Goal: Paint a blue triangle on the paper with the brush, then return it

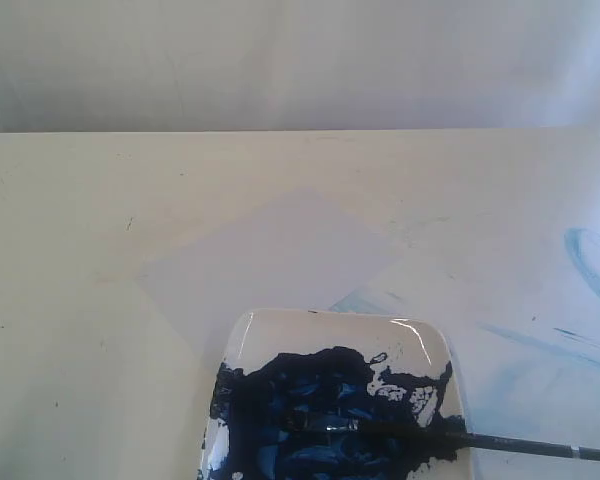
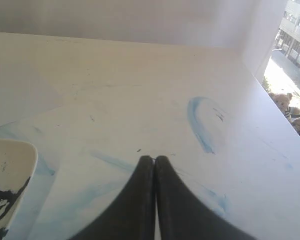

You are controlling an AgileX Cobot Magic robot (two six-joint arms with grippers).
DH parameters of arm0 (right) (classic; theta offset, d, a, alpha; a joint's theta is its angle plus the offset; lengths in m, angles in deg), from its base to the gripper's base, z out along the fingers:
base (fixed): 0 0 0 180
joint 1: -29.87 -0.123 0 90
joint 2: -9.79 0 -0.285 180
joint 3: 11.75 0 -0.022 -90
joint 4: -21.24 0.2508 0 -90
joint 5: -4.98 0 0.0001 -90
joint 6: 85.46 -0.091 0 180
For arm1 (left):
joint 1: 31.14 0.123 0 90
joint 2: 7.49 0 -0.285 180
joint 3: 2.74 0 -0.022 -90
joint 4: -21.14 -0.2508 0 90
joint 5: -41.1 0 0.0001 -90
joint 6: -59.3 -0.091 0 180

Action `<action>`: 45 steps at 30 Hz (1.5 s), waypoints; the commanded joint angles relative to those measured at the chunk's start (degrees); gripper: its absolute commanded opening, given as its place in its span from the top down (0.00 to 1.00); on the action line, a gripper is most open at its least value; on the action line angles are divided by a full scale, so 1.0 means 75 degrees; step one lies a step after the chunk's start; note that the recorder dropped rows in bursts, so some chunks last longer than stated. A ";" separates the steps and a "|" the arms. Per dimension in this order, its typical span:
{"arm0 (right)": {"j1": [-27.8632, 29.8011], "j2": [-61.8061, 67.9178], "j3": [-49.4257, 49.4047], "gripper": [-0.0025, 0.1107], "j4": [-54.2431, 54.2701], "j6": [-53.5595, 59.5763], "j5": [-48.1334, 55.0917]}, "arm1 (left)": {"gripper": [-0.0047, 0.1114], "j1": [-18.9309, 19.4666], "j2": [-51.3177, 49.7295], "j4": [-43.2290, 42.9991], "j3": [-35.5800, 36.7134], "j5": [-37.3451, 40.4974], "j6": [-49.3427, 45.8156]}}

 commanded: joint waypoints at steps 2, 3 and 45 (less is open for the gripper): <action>-0.0024 -0.0039 -0.0018 0.98 -0.0042 0.0178 -0.0079 | 0.96 -0.0063 0.0039 0.0012 0.0038 -0.0040 0.0060; -0.0024 -0.0039 -0.0018 0.98 -0.0042 0.0178 -0.0079 | 0.96 -0.0063 0.0039 0.0012 0.0038 -0.0040 0.0060; -0.0024 0.2361 0.2690 0.98 0.1657 -0.6012 0.2102 | 0.96 -0.0063 0.0039 0.0012 0.0038 -0.0040 0.0060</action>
